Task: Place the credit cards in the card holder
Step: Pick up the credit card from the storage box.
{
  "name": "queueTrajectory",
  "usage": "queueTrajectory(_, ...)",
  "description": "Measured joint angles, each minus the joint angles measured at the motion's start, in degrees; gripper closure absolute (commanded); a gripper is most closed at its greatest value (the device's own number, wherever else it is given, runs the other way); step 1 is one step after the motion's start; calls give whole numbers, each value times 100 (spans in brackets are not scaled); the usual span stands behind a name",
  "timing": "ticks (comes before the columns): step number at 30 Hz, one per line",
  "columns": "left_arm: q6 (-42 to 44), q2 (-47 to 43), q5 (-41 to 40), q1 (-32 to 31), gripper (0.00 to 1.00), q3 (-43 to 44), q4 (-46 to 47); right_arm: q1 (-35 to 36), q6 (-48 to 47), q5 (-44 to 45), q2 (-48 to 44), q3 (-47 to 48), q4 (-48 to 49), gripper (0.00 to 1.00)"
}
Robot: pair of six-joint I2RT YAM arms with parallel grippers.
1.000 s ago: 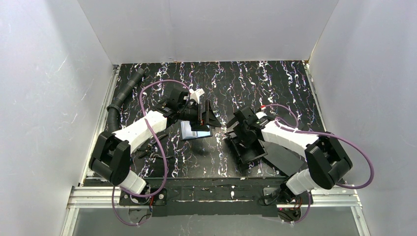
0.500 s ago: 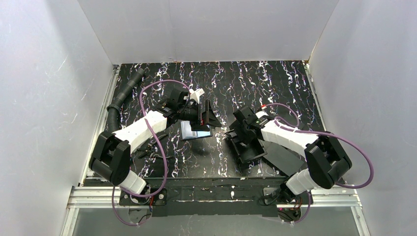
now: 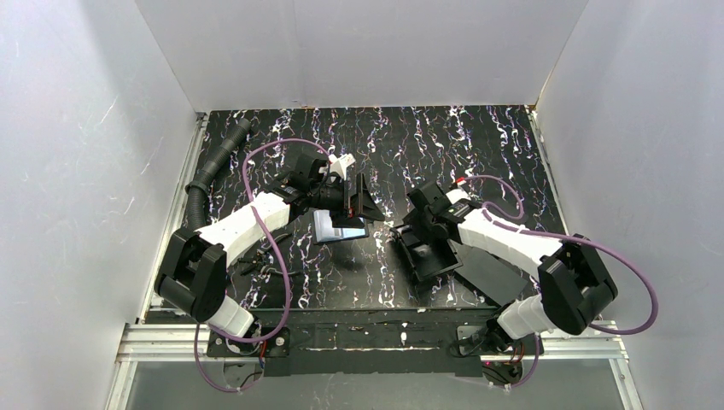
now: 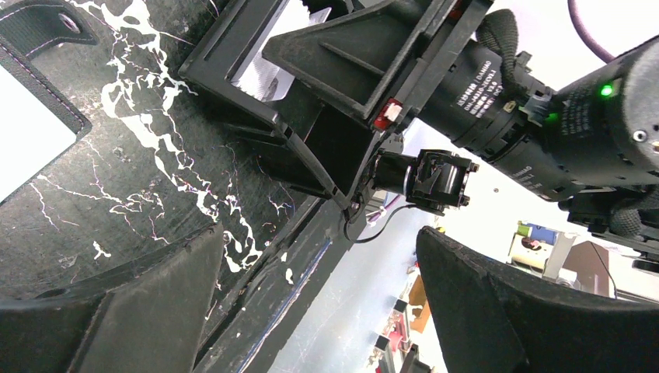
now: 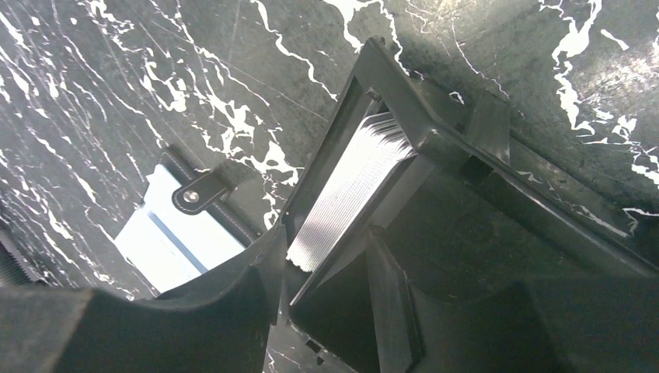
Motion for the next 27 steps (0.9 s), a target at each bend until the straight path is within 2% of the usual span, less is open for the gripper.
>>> queueTrajectory(4, 0, 0, 2, 0, 7, 0, 0, 0, -17, 59, -129, 35, -35, 57)
queueTrajectory(8, 0, 0, 2, 0, 7, -2, 0, 0, -22, 103, -151, 57, -44, 67)
queueTrajectory(16, 2, 0, 20, 0, 7, -72, 0, 0, -22, 98, -151, 57, -81, 80)
queueTrajectory(27, 0, 0, 46, 0, 7, -83, 0, 0, 236, 42, -352, 57, -337, 89)
